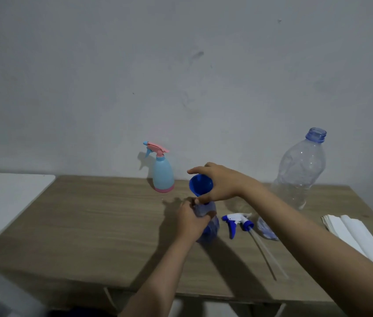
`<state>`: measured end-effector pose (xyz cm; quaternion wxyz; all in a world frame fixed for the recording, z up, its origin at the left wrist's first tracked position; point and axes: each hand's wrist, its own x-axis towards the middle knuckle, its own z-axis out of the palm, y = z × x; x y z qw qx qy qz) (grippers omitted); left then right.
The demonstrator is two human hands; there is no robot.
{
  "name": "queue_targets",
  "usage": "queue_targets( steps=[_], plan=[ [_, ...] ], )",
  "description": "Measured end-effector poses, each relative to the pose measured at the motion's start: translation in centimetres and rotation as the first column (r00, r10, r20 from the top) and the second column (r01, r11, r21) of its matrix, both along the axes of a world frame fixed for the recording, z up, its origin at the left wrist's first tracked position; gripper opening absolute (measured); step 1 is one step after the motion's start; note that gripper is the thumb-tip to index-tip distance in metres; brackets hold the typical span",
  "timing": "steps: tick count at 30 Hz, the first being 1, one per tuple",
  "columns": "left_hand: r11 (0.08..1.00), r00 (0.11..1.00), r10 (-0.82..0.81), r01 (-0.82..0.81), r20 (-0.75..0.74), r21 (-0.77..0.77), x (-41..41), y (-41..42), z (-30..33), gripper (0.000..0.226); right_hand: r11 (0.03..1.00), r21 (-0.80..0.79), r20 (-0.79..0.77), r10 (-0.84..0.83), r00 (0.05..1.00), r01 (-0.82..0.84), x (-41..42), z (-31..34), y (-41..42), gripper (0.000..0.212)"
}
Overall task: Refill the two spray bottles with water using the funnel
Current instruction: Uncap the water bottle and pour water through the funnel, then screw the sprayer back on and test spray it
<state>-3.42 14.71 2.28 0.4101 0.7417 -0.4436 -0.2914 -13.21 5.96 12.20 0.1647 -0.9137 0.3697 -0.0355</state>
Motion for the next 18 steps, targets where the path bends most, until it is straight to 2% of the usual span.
queue_targets(
  steps=[4,7,9,12,14,18],
  plan=[
    [1.0,1.0,-0.019,0.019,0.013,-0.022,1.4,0.3,-0.1,0.039,0.999,-0.007,0.087,-0.038,0.995,0.038,-0.2,0.3,0.3,0.085],
    [0.998,1.0,-0.021,0.02,-0.02,-0.054,3.1,0.8,-0.4,0.035,0.994,0.083,0.302,-0.088,0.949,0.065,-1.6,0.4,1.2,0.078],
    [0.997,1.0,-0.012,0.011,-0.016,-0.076,4.1,1.0,-0.7,0.031,0.986,0.129,0.441,-0.152,0.885,0.105,-2.6,-0.8,2.1,0.068],
    [0.993,0.999,0.026,-0.028,-0.023,-0.115,5.2,1.3,-1.0,0.036,0.953,0.218,0.646,-0.304,0.7,0.213,-3.5,-5.0,3.9,0.058],
    [0.991,0.999,0.029,-0.031,-0.016,-0.127,5.5,1.4,-1.1,0.044,0.908,0.291,0.675,-0.418,0.608,0.301,-3.6,-8.7,5.6,0.06],
    [0.994,1.0,0.007,-0.007,-0.002,-0.11,5.6,1.7,-1.2,0.048,0.858,0.339,0.653,-0.51,0.56,0.387,-3.6,-15.7,9.0,0.064]
  ],
)
